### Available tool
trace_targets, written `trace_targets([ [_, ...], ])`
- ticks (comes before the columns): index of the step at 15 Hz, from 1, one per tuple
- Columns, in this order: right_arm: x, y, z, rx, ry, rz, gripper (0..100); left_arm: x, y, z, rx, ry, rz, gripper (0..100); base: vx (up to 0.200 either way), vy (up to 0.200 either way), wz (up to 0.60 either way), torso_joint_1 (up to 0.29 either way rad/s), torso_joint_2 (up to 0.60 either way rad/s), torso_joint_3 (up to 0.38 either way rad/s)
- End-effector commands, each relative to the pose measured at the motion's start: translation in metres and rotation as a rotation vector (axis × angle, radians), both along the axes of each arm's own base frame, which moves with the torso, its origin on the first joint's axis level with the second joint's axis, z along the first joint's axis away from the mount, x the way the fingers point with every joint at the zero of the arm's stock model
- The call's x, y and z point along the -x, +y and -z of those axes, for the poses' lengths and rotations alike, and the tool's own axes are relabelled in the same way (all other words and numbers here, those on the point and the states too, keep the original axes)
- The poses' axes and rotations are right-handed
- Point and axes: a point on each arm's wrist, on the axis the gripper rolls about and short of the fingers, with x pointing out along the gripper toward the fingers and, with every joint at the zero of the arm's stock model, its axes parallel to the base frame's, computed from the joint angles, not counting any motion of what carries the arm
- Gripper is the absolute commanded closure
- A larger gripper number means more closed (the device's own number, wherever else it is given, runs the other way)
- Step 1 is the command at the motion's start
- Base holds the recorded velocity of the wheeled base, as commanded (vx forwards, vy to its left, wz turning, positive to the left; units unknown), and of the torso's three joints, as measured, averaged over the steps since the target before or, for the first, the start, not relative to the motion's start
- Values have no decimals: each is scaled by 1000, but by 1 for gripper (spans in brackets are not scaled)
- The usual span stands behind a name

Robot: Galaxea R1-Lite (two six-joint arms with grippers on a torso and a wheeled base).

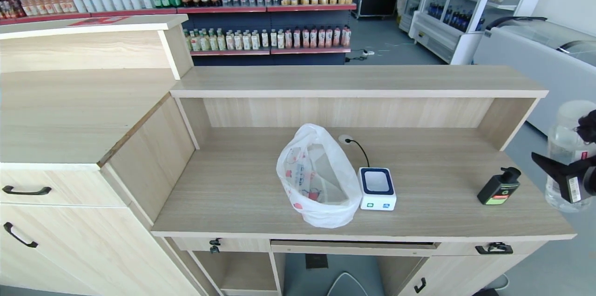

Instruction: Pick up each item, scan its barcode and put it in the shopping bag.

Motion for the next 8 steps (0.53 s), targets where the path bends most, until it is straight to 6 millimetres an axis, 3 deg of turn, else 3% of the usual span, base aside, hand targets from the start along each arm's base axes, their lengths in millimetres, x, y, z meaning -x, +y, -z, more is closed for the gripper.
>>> trace_targets([
  [1, -31, -14, 16, 46, -9, 39, 100, 0, 0, 0, 0, 2, 1, 0, 0, 0, 600, 17, 7, -7],
  [3, -55, -26, 26, 102, -64, 32, 100, 0, 0, 0, 0, 2, -1, 0, 0, 0, 600, 5, -2, 2],
  [8, -97, -41, 64, 123, -95, -102, 100, 0, 0, 0, 0, 2, -1, 0, 0, 0, 0, 0, 0, 0],
])
